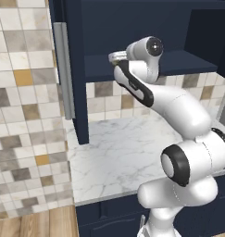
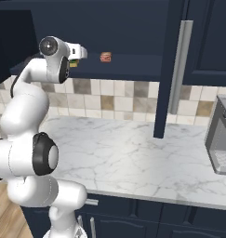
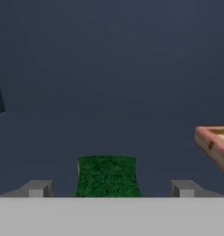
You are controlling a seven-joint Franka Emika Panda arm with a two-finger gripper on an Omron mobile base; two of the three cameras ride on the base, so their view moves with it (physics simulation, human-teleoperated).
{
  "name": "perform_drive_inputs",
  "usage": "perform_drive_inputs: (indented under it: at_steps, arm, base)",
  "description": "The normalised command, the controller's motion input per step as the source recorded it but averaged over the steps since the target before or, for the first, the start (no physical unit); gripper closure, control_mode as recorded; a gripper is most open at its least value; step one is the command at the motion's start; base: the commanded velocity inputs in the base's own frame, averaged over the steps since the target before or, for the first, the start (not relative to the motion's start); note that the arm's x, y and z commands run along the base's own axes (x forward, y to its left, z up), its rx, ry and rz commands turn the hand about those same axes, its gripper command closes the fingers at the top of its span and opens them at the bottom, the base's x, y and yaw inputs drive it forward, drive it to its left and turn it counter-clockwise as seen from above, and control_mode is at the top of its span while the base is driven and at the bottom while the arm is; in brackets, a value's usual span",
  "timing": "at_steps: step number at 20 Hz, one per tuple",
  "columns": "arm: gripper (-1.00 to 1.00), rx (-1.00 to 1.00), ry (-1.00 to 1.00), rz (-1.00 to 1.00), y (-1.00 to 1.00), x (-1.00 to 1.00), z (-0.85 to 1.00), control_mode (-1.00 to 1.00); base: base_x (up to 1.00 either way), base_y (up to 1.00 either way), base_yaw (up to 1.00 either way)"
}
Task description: Pick up the bar soap and sponge from the sink, and place them back in the cabinet, and close the cabinet doors.
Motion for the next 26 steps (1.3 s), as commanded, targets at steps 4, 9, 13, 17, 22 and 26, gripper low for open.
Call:
perform_drive_inputs:
  at_steps: [4,9,13,17,22,26]
  arm:
    - [-1.00,-0.01,-0.13,0.00,0.00,-0.33,0.00,-1.00]
    - [-1.00,0.00,-0.06,0.00,-0.02,-0.37,0.05,-1.00]
    - [-1.00,0.00,-0.01,0.00,-0.12,-0.26,0.17,-1.00]
    - [-1.00,0.00,0.00,0.00,-0.06,-0.30,0.11,-1.00]
    - [-1.00,0.00,0.00,0.00,-0.07,-0.39,0.13,-1.00]
    - [-1.00,0.00,0.00,-0.01,-0.11,-0.46,0.18,-1.00]
  base:
    - [0.00,0.00,0.00]
    - [0.00,0.00,0.00]
    - [0.00,0.00,0.00]
    - [0.00,0.00,0.00]
    - [0.00,0.00,0.00]
    - [0.00,0.00,0.00]
